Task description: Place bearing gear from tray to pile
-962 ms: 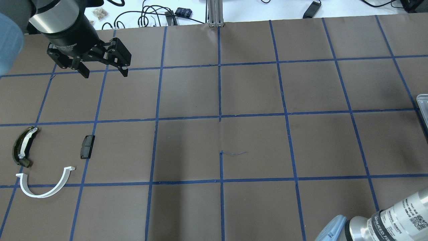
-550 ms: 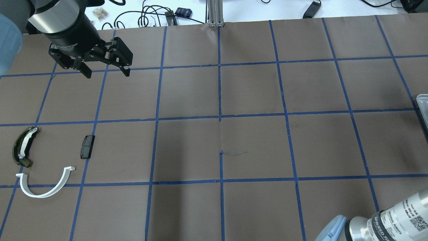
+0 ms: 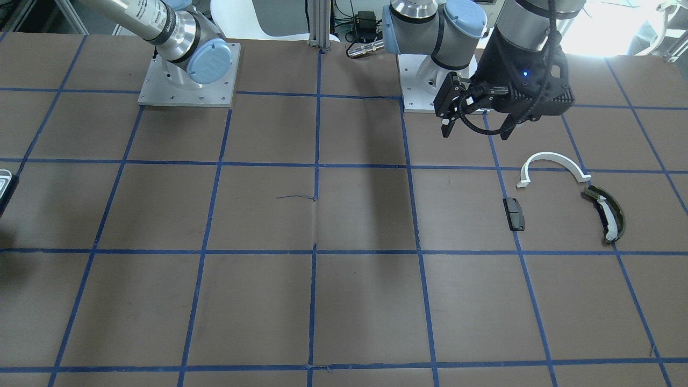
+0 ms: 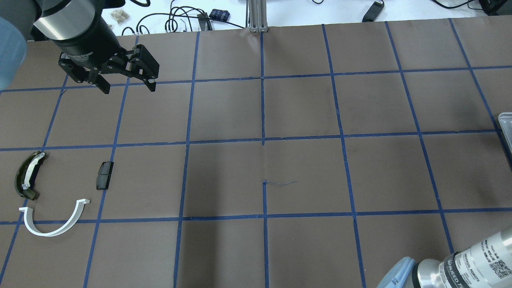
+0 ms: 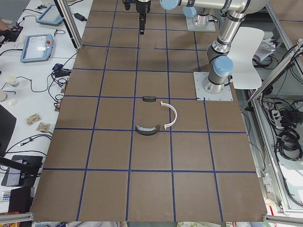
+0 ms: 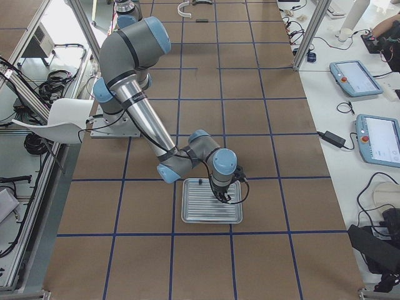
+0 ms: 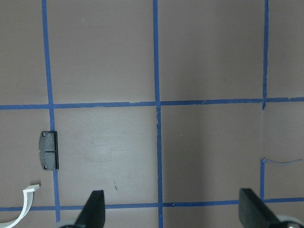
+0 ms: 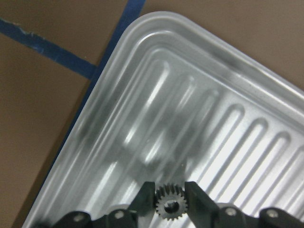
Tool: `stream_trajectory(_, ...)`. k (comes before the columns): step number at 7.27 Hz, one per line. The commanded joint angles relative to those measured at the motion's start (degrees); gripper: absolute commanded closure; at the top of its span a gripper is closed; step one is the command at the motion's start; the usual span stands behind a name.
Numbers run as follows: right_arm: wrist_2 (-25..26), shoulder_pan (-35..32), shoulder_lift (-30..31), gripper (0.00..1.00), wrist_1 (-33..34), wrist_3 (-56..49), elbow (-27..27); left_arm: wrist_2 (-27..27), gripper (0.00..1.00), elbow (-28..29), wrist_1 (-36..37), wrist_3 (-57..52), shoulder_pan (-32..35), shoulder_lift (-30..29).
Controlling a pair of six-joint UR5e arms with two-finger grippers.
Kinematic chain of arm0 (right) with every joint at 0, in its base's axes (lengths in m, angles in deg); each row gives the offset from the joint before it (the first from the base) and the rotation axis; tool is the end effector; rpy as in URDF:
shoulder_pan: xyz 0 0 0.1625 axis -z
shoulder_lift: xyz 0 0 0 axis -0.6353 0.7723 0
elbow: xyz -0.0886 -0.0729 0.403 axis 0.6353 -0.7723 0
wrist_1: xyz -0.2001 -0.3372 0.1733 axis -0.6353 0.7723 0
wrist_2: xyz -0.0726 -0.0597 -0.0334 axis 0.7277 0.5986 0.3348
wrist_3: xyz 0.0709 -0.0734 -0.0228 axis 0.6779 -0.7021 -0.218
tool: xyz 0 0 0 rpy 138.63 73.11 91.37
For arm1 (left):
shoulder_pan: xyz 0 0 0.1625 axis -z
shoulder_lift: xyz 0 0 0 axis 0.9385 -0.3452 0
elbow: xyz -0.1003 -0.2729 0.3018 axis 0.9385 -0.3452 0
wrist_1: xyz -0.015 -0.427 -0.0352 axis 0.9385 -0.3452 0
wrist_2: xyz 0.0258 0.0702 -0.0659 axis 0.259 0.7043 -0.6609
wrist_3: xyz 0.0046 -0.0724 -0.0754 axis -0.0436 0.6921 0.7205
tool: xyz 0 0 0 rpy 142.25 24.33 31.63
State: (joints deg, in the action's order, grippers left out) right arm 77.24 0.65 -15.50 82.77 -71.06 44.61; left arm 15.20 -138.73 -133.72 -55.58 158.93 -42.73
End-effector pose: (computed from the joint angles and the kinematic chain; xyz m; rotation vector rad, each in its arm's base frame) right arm -0.4297 -0.5149 0.1878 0.7614 -2.9925 0.0195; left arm -0.1276 -0.5057 0.5079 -0.0179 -3.1230 0.0945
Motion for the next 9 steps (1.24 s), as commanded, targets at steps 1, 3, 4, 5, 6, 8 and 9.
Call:
stream_trajectory(1,-7.94,-1.19,8.23,0.95,-6.71,4.51,-0.29,0.0,0.0,-0.01,0.31,0.01,-0.01,-0.06)
stream_trajectory(3,-6.44,-11.32,15.62,0.95,-11.46,18.71,0.06,0.0,0.0,0.07,0.31,0.01,-0.01,-0.05)
stream_trajectory(4,-4.42,-19.57,17.22,0.95,-11.75,29.23,0.41,0.0,0.0,-0.01,0.4,0.01,-0.01,-0.06)
stream_trajectory(5,-4.31,-27.57,17.33,0.94,-12.63,39.69,0.41,0.0,0.0,0.07,0.4,0.01,-0.01,-0.14)
stream_trajectory(6,-4.4,-34.44,16.8,0.95,-12.72,50.93,0.93,0.0,0.0,0.07,0.4,0.01,-0.01,-0.06)
stream_trajectory(8,-4.92,-45.88,16.01,0.94,-11.76,70.35,3.91,0.0,0.0,0.07,0.4,0.01,-0.01,-0.14)
stream_trajectory(9,-4.67,-51.16,13.4,0.95,-9.49,76.99,6.36,0.0,0.0,0.07,0.4,0.01,-0.01,-0.14)
